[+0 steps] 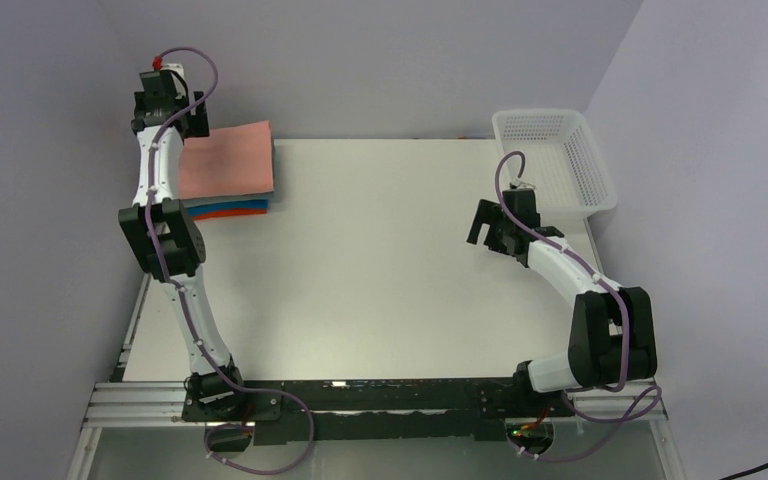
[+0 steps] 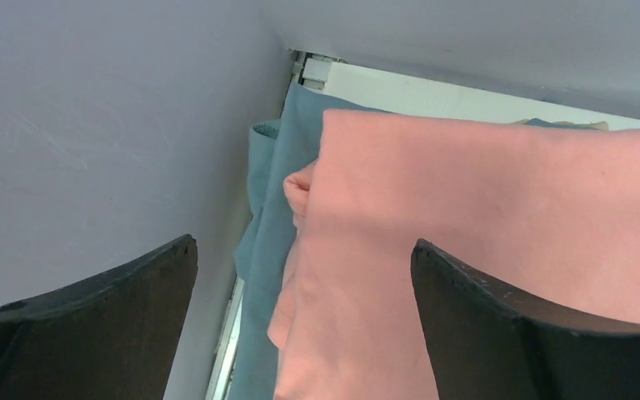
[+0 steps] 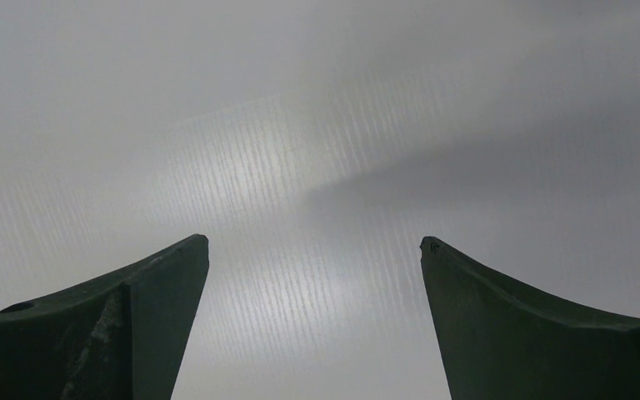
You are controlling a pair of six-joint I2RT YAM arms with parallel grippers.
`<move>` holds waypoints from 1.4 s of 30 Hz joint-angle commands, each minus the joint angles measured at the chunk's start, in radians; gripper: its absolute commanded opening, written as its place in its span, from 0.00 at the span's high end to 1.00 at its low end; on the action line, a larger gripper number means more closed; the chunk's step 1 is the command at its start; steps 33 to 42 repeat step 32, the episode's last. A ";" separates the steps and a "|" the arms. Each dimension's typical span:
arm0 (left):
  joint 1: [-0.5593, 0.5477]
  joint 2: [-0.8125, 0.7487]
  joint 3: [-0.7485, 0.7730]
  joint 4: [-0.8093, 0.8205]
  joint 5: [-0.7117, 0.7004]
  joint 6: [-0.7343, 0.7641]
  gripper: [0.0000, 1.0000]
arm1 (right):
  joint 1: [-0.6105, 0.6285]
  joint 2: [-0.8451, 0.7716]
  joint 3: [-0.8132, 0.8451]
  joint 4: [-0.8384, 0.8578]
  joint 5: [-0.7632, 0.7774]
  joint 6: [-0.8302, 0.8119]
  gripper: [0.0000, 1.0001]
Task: Fold and stack the t-shirts
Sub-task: Put the neatly folded tshirt into the corner of the board with the left arm, then reset both arms
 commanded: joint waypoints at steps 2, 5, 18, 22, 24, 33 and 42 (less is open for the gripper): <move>-0.007 -0.109 -0.006 0.041 0.021 -0.080 0.01 | -0.005 -0.047 0.031 -0.005 0.063 0.018 0.00; -0.006 -0.248 -0.140 0.079 0.099 -0.168 0.01 | -0.005 -0.096 0.009 -0.008 0.092 0.047 0.00; -0.224 -1.167 -1.251 0.395 0.160 -0.483 0.01 | -0.008 -0.499 -0.201 0.021 0.161 0.098 0.00; -0.287 -1.412 -1.536 0.389 0.163 -0.590 0.01 | -0.009 -0.577 -0.241 0.015 0.189 0.120 0.00; -0.293 -1.512 -1.613 0.358 0.122 -0.604 0.01 | -0.008 -0.598 -0.261 0.022 0.198 0.120 0.00; -0.305 -1.597 -1.667 0.282 -0.003 -0.626 0.01 | -0.007 -0.655 -0.280 0.038 0.231 0.115 0.00; -0.305 -1.597 -1.667 0.282 -0.003 -0.626 0.01 | -0.007 -0.655 -0.280 0.038 0.231 0.115 0.00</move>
